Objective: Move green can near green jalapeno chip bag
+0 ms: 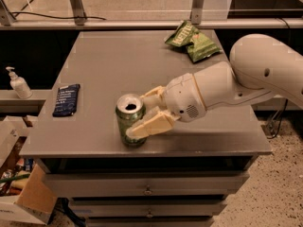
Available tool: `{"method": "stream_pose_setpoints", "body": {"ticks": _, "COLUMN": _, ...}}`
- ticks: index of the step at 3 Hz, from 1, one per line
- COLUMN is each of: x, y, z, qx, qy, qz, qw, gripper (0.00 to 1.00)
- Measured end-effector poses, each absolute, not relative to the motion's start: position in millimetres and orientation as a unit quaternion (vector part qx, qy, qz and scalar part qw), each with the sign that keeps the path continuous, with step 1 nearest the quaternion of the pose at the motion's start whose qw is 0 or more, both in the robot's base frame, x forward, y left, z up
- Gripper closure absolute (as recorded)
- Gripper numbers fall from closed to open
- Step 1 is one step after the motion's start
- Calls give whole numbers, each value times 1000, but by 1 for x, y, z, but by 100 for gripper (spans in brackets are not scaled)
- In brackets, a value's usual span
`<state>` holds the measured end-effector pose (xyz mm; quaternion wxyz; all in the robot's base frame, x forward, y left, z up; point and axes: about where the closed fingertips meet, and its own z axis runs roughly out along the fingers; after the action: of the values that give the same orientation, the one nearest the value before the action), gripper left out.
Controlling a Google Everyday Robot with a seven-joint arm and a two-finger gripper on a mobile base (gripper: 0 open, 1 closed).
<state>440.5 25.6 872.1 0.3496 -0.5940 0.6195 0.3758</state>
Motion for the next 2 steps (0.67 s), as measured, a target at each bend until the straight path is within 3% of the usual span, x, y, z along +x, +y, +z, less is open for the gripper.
{"method": "stream_pose_setpoints", "body": {"ticks": 2, "x": 466, "y": -9, "z": 884, "qx": -553, "qy": 647, "qz": 361, "qw": 382, "gripper": 87}}
